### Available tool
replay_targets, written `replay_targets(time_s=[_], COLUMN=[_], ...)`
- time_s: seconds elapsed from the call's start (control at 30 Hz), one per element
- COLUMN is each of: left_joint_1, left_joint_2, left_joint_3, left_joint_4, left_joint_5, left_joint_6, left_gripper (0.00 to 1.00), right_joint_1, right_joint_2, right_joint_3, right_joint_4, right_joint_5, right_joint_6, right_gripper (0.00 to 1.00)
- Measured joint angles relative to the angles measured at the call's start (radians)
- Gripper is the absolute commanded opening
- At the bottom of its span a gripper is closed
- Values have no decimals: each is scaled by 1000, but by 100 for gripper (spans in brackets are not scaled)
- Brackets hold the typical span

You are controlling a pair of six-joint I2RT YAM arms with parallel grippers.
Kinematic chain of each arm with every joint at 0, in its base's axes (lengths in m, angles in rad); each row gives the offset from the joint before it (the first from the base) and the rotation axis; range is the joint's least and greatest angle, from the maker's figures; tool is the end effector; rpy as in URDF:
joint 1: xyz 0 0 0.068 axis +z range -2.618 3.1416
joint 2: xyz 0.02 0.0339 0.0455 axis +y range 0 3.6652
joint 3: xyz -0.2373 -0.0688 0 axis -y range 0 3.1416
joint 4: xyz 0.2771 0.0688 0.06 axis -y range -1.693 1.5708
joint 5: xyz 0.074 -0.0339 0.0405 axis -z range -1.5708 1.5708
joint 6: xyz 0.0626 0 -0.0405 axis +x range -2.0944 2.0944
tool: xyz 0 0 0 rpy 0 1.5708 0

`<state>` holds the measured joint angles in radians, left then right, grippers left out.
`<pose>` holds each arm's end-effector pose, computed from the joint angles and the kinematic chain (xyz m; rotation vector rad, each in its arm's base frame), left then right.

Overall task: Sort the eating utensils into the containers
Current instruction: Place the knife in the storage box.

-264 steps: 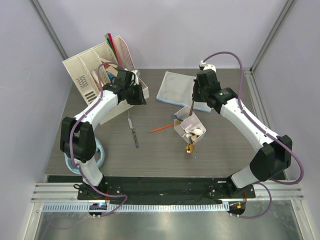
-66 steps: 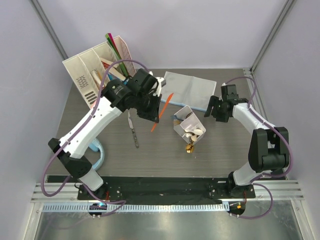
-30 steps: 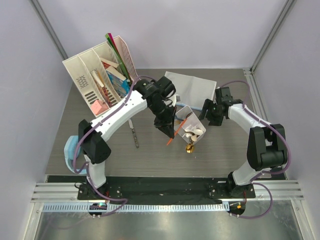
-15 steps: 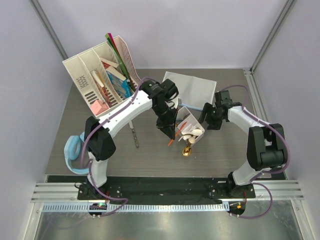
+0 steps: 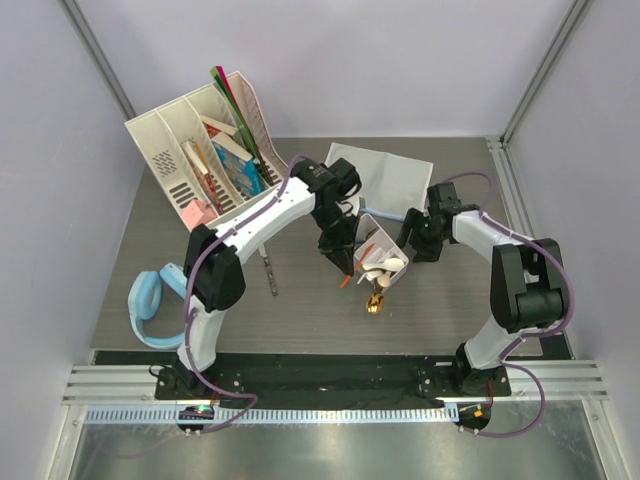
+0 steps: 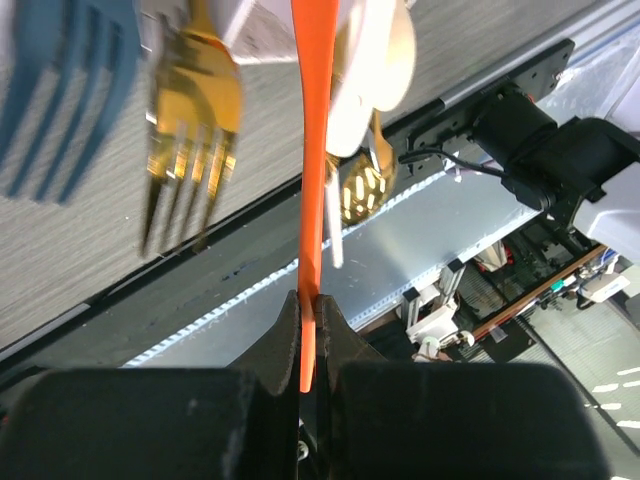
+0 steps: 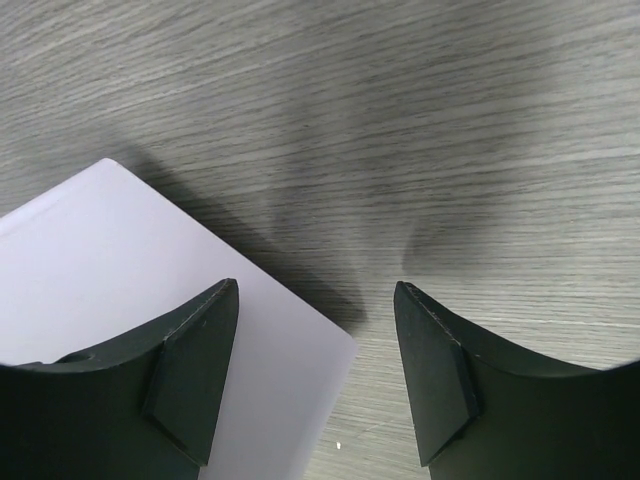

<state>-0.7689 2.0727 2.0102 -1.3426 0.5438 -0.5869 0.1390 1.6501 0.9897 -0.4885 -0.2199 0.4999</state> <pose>0.2905 -0.3261 0.2383 -0.3222 -2.8106 0.7615 0.3445 0.0620 0.1042 0.4329 2.7376 0.4767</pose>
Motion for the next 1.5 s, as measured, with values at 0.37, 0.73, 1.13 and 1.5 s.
replay_targets(time_s=[0.37,0.73,1.13,1.5], left_joint_1=[63,77,95,127], left_joint_2=[90,206,264,259], left_joint_3=[80,249,380,410], left_joint_4=[0,-3,-5,-2], left_joint_5=[33,64,78,43], left_joint_6=[0,-9,-8,-12], left_gripper=[0,9,19,38], right_joint_1=[-35,-43,-51,-56], right_joint_2=[0,0,0,0], right_joint_3=[26,28,28,28], right_joint_4=[1,1,2,3], right_joint_5=[-18,-44,-66,-82], right_joint_6=[-1,-4,-4,-4], right_gripper=[72,72,72,72])
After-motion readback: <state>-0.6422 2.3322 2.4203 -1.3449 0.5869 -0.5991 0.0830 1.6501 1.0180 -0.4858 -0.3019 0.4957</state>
